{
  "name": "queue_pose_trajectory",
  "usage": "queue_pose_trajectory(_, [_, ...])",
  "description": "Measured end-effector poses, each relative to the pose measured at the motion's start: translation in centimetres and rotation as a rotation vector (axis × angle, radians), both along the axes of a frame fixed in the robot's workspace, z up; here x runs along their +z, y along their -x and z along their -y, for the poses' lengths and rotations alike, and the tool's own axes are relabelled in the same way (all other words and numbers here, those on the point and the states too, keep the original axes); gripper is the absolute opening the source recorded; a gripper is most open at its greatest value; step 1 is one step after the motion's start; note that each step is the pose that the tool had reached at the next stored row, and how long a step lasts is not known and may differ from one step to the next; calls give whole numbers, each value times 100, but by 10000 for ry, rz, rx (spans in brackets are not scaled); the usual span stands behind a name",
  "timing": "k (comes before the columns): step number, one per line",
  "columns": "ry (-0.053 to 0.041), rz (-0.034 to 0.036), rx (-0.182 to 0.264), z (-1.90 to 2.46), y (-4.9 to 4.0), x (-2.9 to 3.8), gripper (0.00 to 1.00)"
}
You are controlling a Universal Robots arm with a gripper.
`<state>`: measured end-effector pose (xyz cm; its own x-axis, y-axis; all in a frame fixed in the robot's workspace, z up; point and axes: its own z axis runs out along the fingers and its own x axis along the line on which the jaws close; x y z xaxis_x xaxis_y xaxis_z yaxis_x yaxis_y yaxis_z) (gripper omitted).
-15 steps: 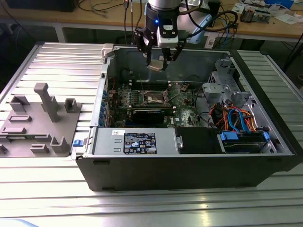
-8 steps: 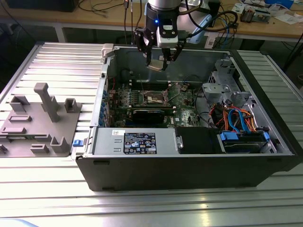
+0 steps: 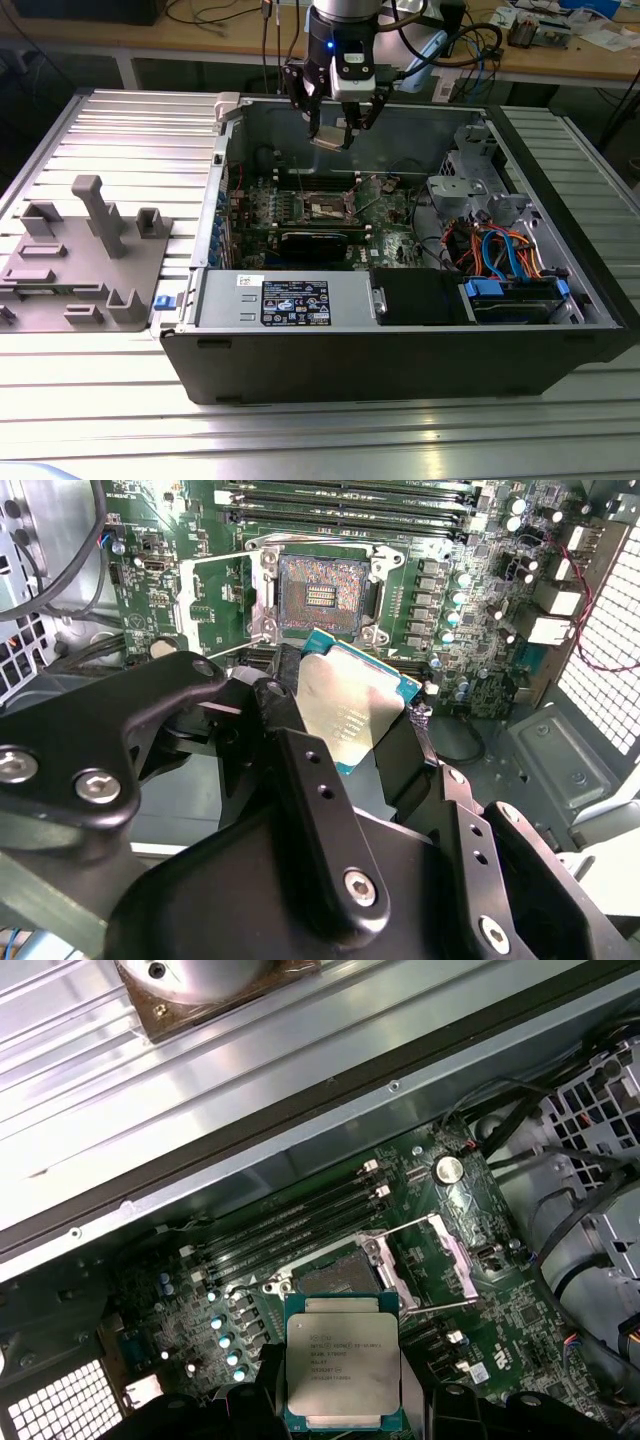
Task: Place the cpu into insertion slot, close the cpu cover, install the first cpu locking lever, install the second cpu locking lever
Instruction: 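Place the cpu into insertion slot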
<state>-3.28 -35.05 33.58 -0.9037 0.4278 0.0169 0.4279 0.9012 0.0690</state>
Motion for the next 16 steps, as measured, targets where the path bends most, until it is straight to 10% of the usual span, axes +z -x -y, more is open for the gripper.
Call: queue_pose_trajectory(16, [-1, 0, -130, 0, 0, 0, 54])
